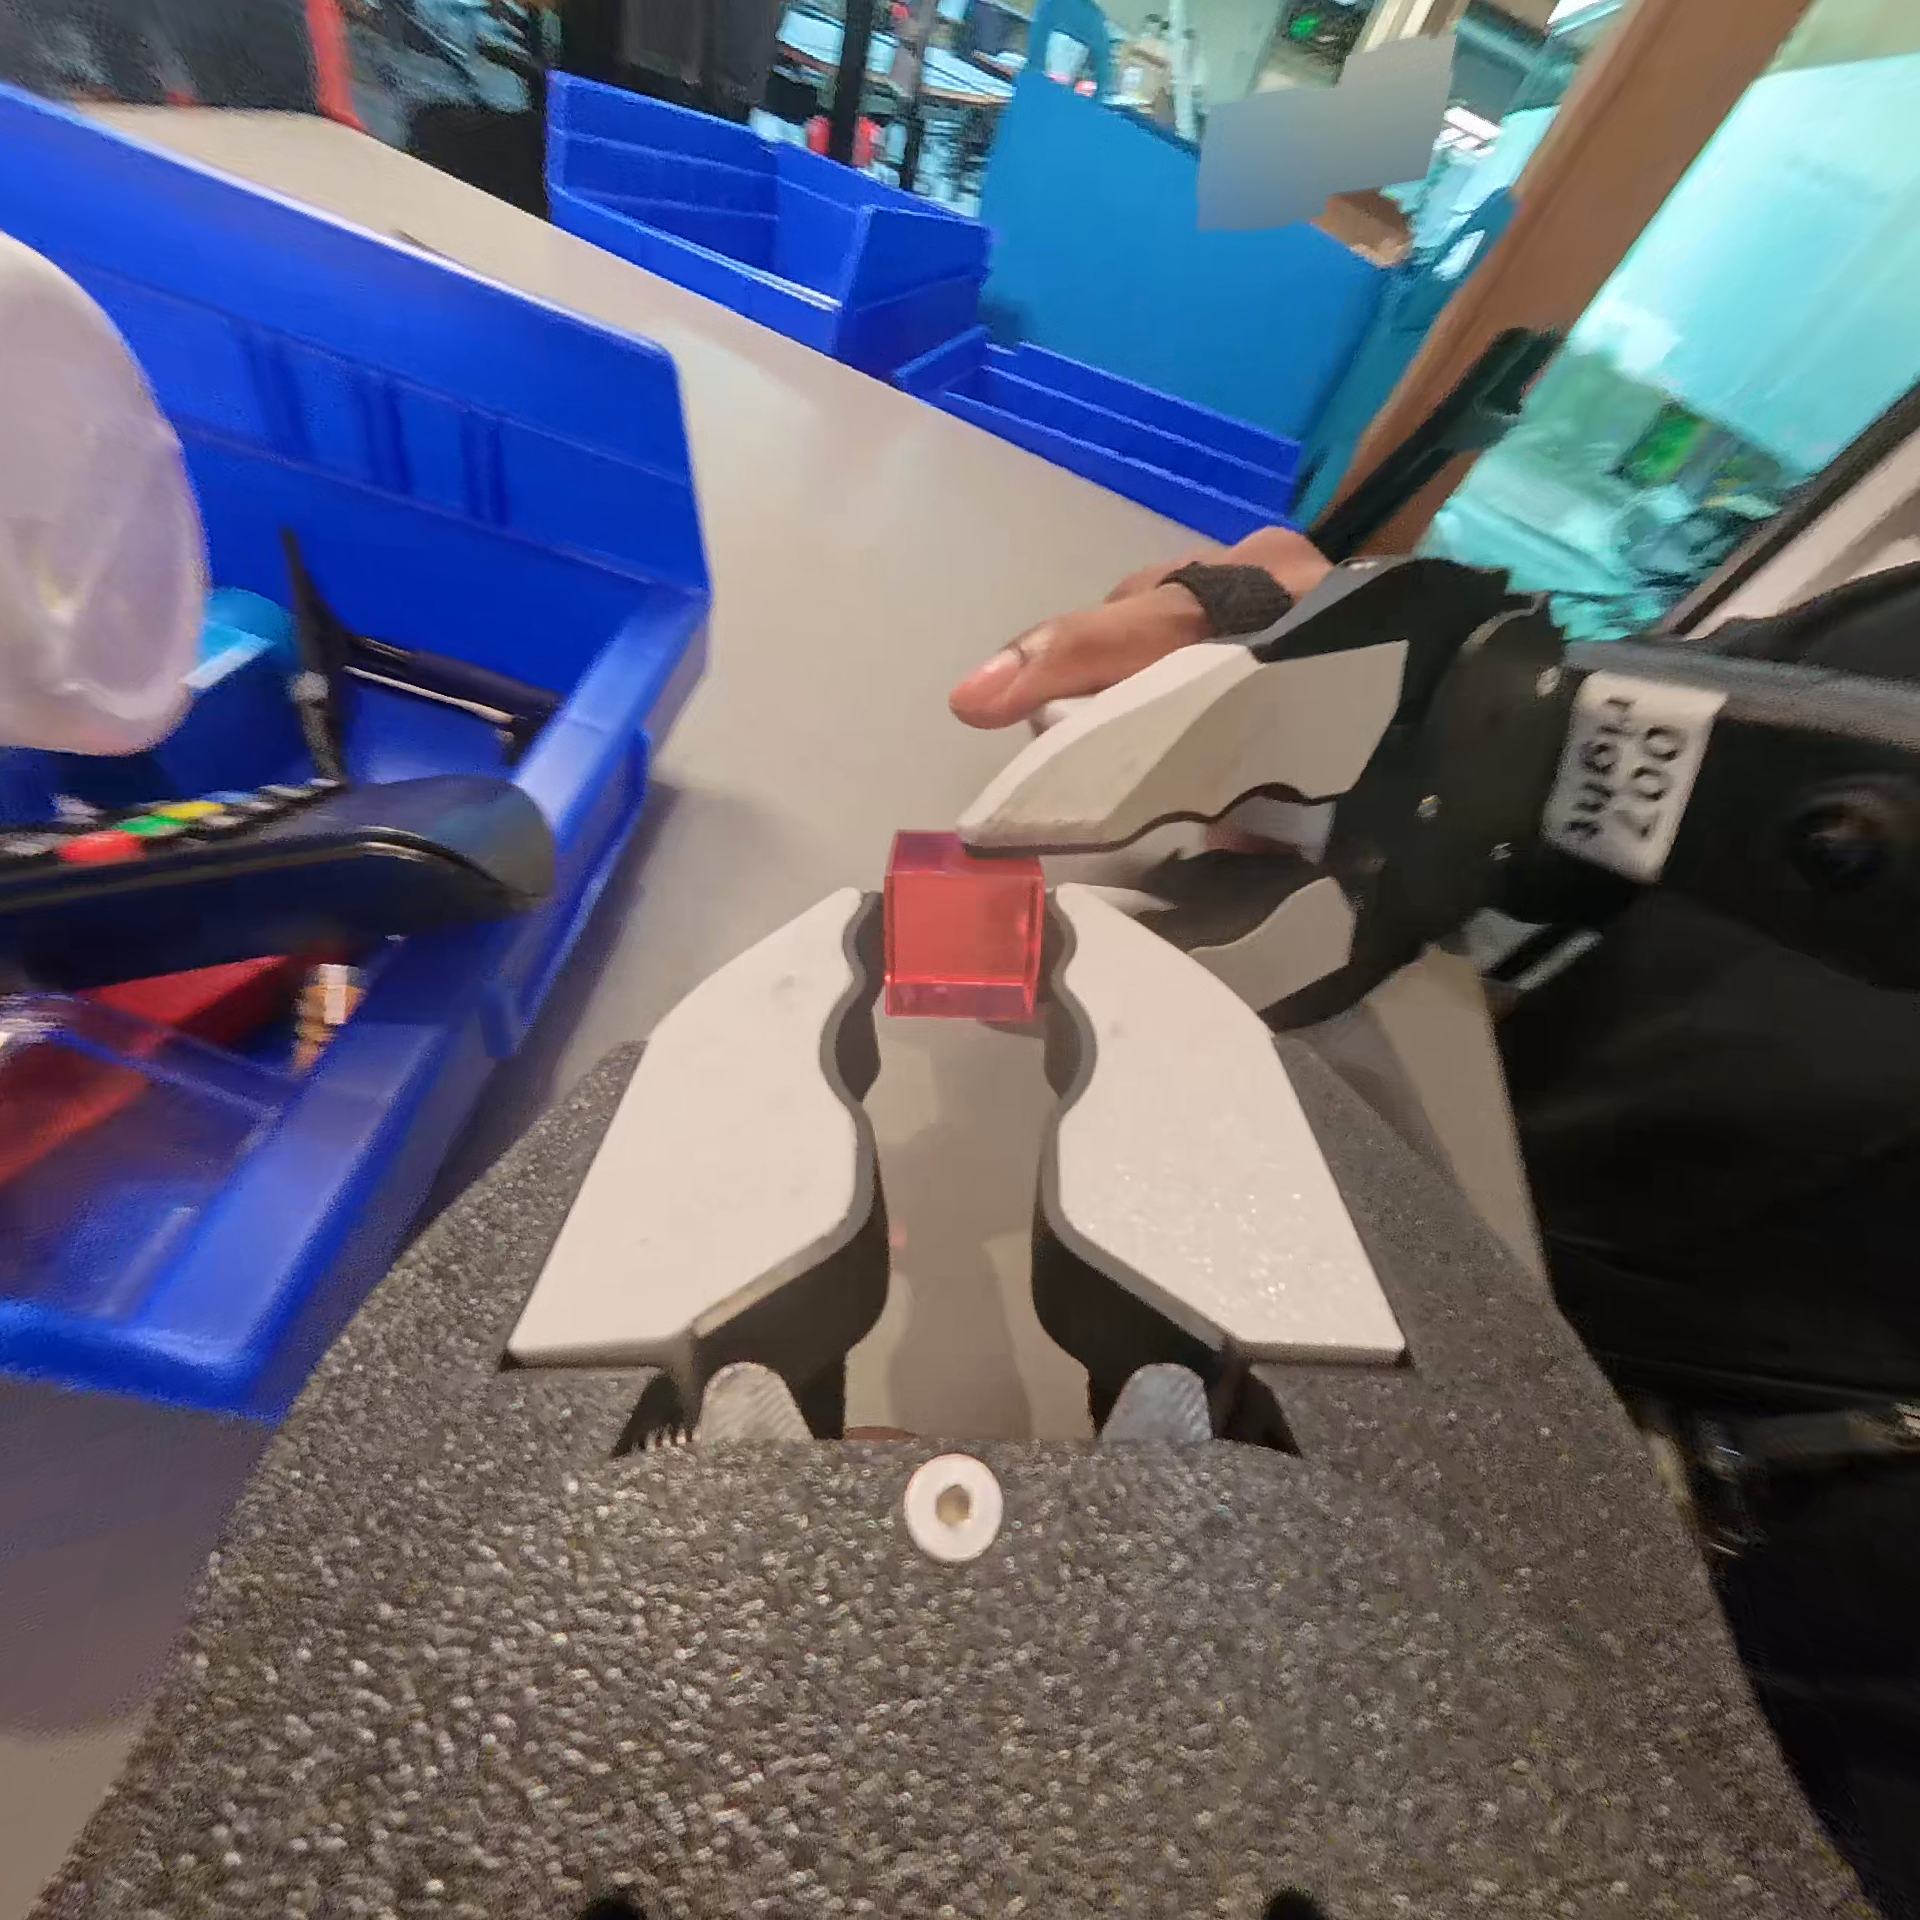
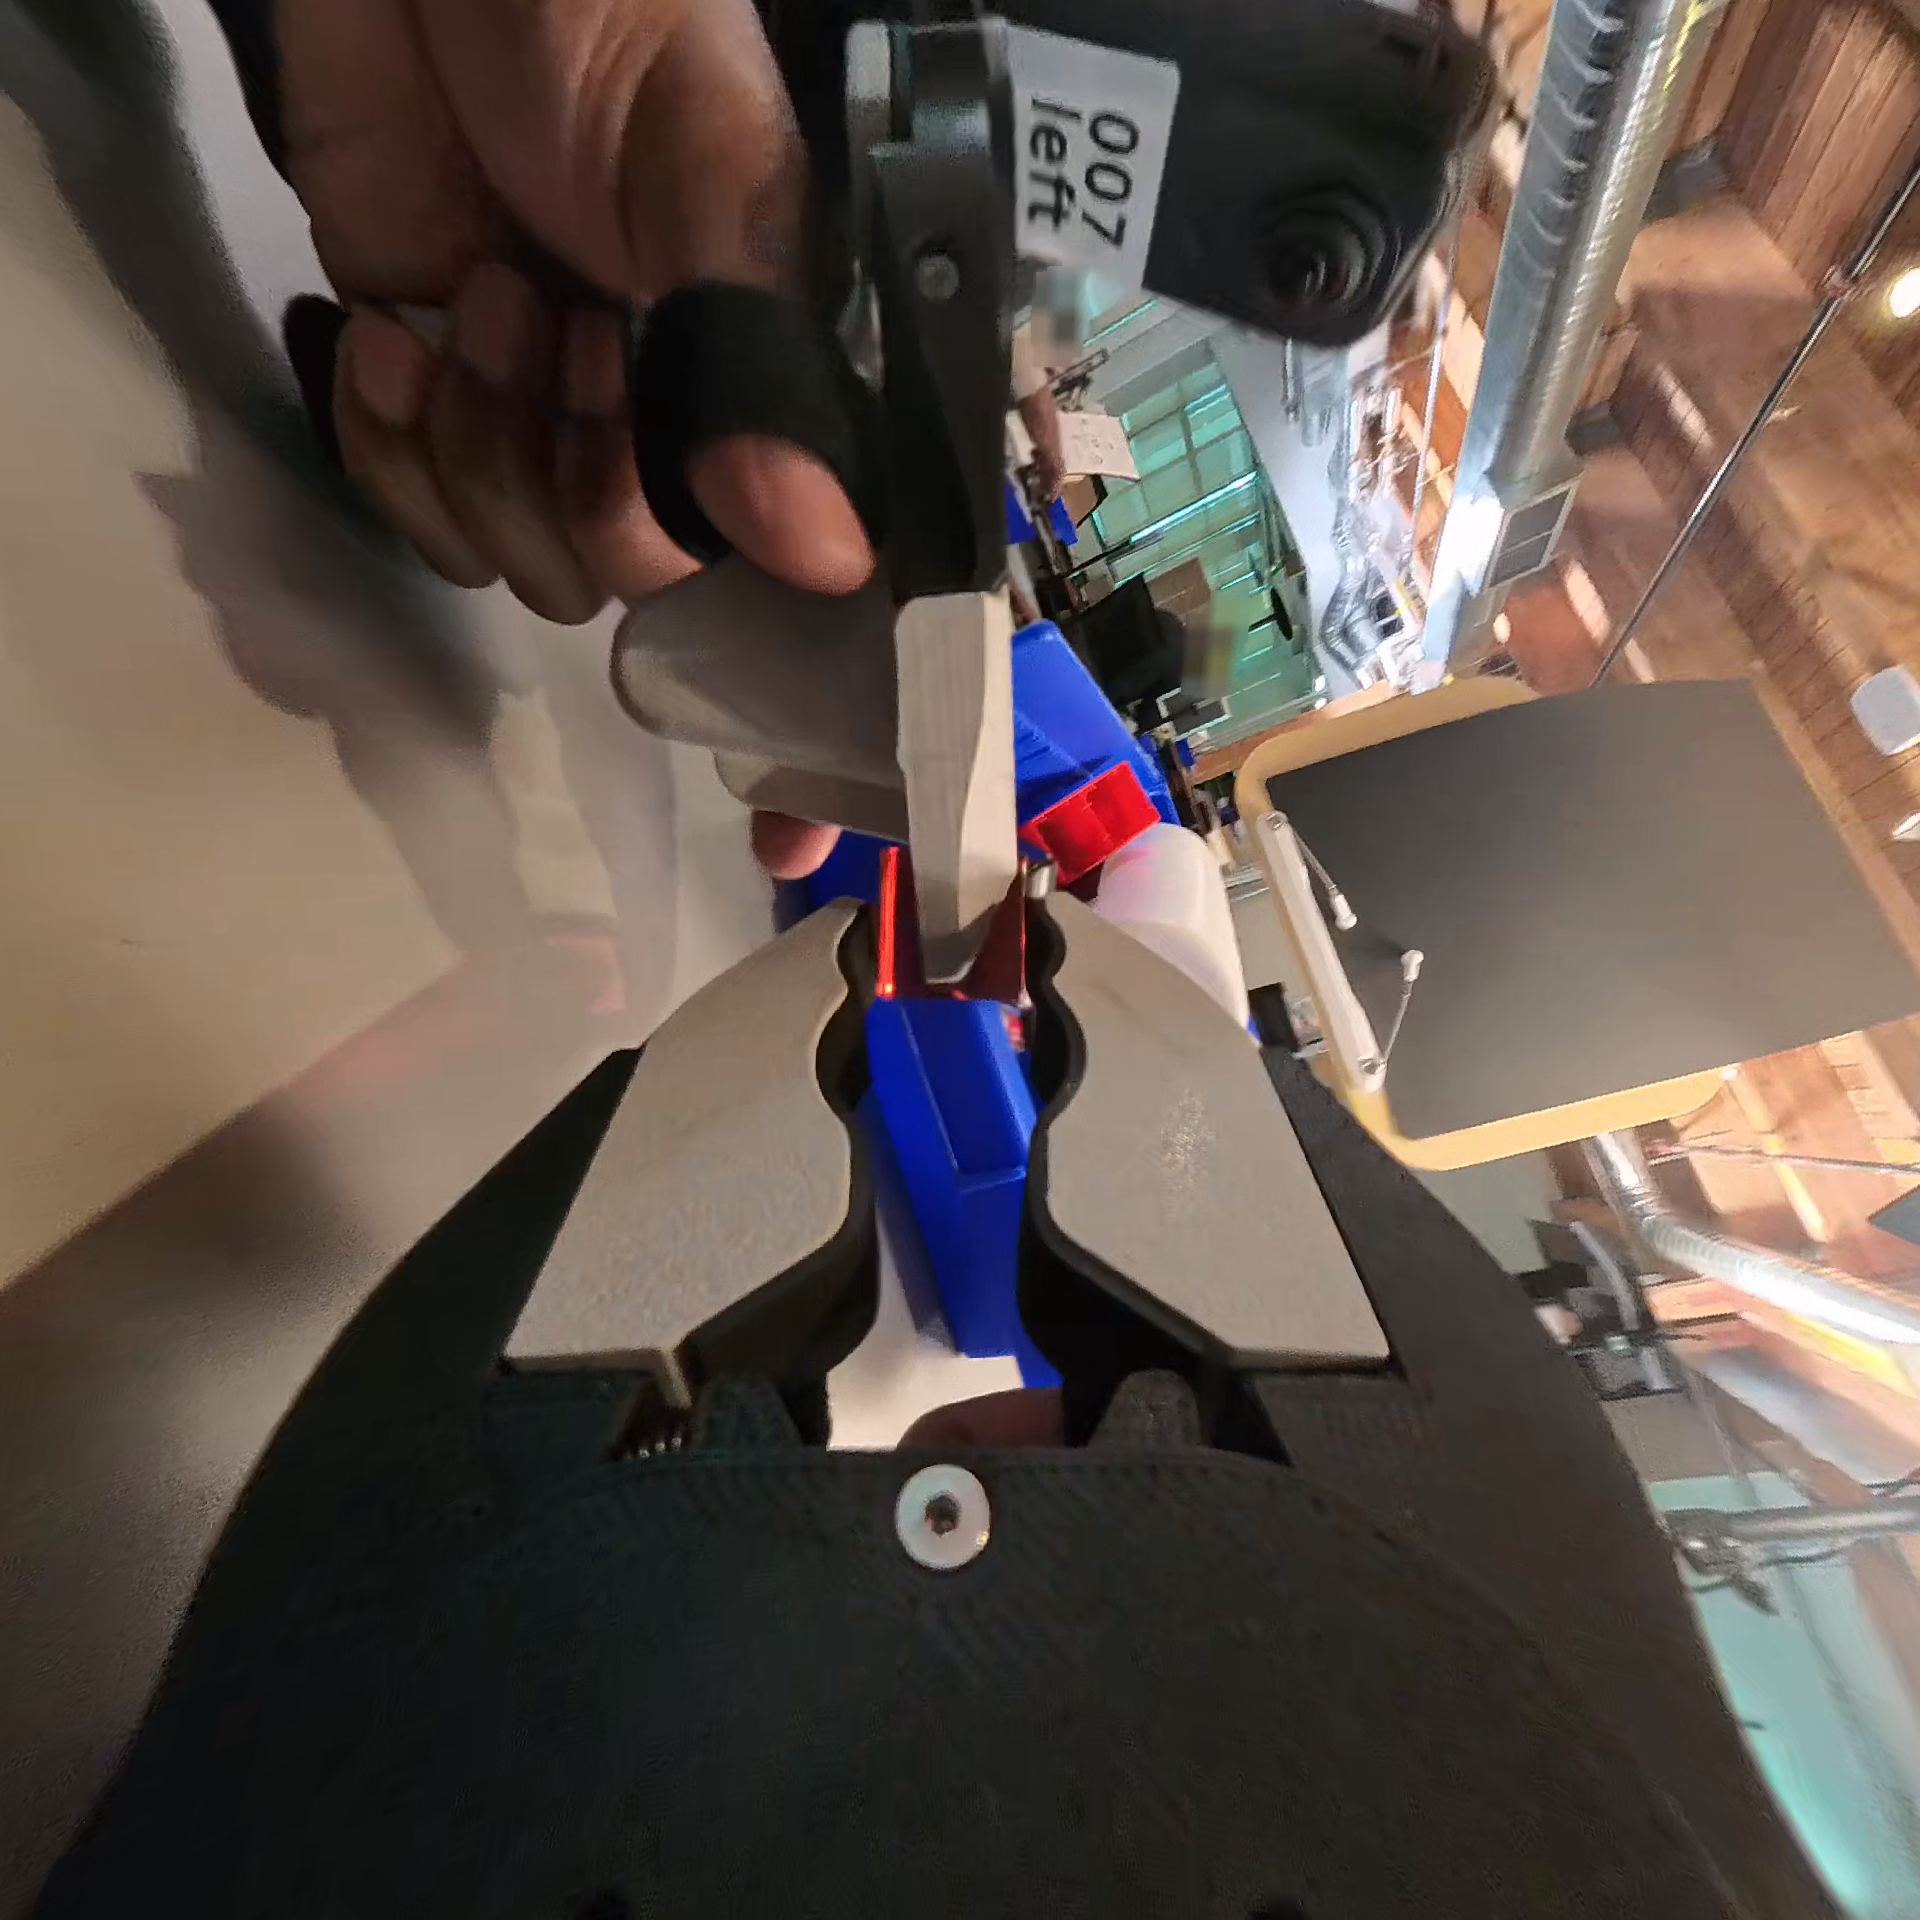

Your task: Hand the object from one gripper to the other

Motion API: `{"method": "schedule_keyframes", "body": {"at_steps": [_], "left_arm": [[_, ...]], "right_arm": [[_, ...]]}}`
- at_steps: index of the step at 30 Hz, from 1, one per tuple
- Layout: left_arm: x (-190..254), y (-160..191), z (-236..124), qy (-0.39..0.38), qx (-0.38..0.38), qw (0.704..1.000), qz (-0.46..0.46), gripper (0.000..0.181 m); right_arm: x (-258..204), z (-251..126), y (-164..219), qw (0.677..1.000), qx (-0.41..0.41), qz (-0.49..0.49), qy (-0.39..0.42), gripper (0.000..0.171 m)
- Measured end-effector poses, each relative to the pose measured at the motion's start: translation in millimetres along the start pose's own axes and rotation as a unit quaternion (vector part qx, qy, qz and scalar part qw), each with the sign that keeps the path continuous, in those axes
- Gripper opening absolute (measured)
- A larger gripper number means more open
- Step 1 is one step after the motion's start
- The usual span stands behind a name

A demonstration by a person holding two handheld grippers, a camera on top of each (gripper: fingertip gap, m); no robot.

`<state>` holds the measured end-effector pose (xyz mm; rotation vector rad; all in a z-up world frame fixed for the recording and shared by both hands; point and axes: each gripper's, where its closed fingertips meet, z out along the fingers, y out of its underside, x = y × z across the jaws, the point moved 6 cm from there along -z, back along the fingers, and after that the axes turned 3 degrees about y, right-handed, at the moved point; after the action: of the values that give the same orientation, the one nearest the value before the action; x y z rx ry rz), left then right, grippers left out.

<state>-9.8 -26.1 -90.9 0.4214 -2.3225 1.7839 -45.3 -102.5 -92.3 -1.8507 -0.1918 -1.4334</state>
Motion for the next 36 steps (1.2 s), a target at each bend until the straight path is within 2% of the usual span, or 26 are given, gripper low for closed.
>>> {"method": "schedule_keyframes", "body": {"at_steps": [3,6,10,12,14,17,20,21,23,28,30,32,36], "left_arm": [[-6.5,-4.5,-5.7,-0.080,-0.001,0.993,0.090,0.029],[-10.8,-8.8,-11.2,-0.176,-0.013,0.960,0.216,0.028],[-3.5,-7.4,-8.0,-0.268,-0.049,0.876,0.398,0.028],[3.2,-4.7,-3.6,-0.296,-0.065,0.823,0.481,0.028],[10.0,-1.2,1.6,-0.308,-0.078,0.781,0.538,0.028],[17.8,2.5,7.7,-0.310,-0.086,0.752,0.575,0.028],[19.2,4.5,9.8,-0.313,-0.093,0.736,0.593,0.028],[18.1,5.2,9.7,-0.308,-0.096,0.741,0.589,0.029],[13.0,5.0,7.4,-0.292,-0.104,0.775,0.550,0.034],[0.6,-4.3,-3.9,-0.193,-0.088,0.922,0.323,0.045],[-0.9,-8.2,-8.2,-0.128,-0.069,0.968,0.205,0.048],[-1.7,-12.7,-11.7,-0.072,-0.037,0.990,0.111,0.049],[-2.7,-10.6,-8.7,-0.015,-0.017,1.000,0.009,0.052]], "right_arm": [[4.5,1.5,7.9,0.994,-0.005,0.101,-0.037,0.030],[11.6,5.2,17.9,0.959,-0.016,0.263,-0.100,0.045],[24.0,7.6,21.8,0.867,0.003,0.471,-0.166,0.053],[28.4,8.5,22.2,0.823,0.011,0.538,-0.183,0.053],[27.9,10.2,21.8,0.797,0.009,0.571,-0.197,0.053],[19.8,13.8,18.4,0.793,-0.010,0.572,-0.210,0.053],[14.5,15.7,15.4,0.823,-0.031,0.533,-0.195,0.028],[14.9,15.4,15.4,0.841,-0.035,0.510,-0.179,0.028],[16.6,14.6,18.2,0.881,-0.047,0.449,-0.140,0.028],[23.3,10.6,23.3,0.955,-0.067,0.284,-0.053,0.028],[20.9,9.8,23.5,0.973,-0.074,0.215,-0.032,0.028],[16.1,9.6,20.9,0.984,-0.072,0.162,-0.023,0.028],[6.9,8.8,9.9,0.994,-0.048,0.098,-0.017,0.028]]}}
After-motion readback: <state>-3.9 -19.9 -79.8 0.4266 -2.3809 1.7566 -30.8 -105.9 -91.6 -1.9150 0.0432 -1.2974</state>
